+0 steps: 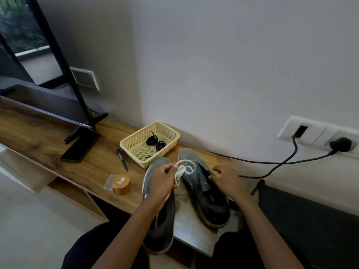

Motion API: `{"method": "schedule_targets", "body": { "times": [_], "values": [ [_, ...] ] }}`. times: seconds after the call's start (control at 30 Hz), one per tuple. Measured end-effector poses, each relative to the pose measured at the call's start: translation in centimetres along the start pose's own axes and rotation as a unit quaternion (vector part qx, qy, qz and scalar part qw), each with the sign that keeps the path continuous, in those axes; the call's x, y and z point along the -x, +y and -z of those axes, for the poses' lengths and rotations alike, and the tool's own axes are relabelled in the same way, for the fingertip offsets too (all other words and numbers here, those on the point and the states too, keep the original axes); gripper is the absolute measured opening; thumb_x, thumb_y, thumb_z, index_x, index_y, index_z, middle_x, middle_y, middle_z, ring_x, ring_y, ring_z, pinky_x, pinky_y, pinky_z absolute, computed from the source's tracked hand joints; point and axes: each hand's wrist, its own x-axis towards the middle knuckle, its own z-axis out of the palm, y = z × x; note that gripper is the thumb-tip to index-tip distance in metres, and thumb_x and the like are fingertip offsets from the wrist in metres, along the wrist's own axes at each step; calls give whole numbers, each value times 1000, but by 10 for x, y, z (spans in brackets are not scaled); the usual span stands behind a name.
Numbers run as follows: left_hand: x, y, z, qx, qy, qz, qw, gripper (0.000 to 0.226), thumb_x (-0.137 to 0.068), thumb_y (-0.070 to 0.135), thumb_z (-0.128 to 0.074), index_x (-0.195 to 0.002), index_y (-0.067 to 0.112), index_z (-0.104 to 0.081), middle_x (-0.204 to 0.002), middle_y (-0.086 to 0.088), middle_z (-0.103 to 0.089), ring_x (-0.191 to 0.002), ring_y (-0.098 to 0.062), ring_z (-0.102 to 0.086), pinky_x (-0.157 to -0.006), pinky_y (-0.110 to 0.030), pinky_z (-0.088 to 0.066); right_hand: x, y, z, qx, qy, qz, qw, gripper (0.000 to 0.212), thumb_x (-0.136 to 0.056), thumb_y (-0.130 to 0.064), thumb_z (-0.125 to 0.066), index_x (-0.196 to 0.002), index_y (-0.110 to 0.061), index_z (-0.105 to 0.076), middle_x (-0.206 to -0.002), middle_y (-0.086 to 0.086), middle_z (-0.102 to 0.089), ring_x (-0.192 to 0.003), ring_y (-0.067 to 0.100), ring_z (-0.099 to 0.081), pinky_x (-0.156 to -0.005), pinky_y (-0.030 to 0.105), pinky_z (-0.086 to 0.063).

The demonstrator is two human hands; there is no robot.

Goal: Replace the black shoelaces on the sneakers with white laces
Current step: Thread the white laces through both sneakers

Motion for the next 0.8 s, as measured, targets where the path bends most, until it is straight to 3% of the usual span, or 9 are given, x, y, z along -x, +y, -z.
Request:
{"method": "schedule_targets", "body": {
  "times": [0.23, 0.37, 0.5, 0.63, 0.7, 0.8],
  "values": [
    [-11, 7, -6, 15, -10, 27, 999, 21, -95, 18, -54, -110, 7, -64, -64, -3, -56, -45, -8, -41, -39, -12, -36, 4, 4, -15, 105, 6, 16, 994, 33, -90, -15, -51, -122, -19, -55, -120, 6, -61, -112, 25, -54, -80, 32, -44],
    [-7, 8, -11, -13, -24, 18, 999, 26, -95, 20, -55, -114, 5, -63, -67, 0, -57, -43, -4, -47, -39, -11, -37, 21, 6, -10, 102, -63, 8, 993, 31, -83, -21, -61, -113, -20, -57, -112, 3, -63, -103, 22, -59, -79, 30, -47],
    [-4, 6, -11, -22, -36, 11, 999, 23, -95, 18, -55, -112, 6, -64, -69, 1, -59, -38, 3, -49, -40, -11, -38, 30, 9, -9, 51, -150, -1, 987, 39, -76, -20, -72, -112, -15, -56, -108, 6, -60, -90, 21, -60, -79, 39, -54],
    [-4, 3, -15, -45, -47, -3, 998, 19, -94, 19, -56, -109, 11, -64, -76, -1, -62, -52, -5, -51, -43, -12, -40, 24, 6, 1, 2, -217, -34, 976, 36, -79, -21, -73, -110, -11, -57, -107, 10, -61, -86, 25, -65, -71, 38, -58],
    [-4, 1, -17, -49, -58, -13, 997, 17, -94, 19, -57, -106, 12, -65, -79, -1, -65, -59, -8, -53, -44, -12, -41, 16, 7, 9, -5, -180, -15, 984, 23, -84, -24, -68, -102, -11, -62, -99, 8, -64, -76, 20, -66, -63, 31, -56],
    [-6, 0, -21, -62, -81, -43, 994, 12, -91, 17, -61, -99, 11, -68, -79, 2, -65, -62, -4, -56, -47, -10, -40, 3, 6, 16, -122, 20, 39, 992, 14, -90, -15, -59, -100, -11, -69, -95, 2, -66, -78, 10, -58, -69, 24, -46]
  ]
}}
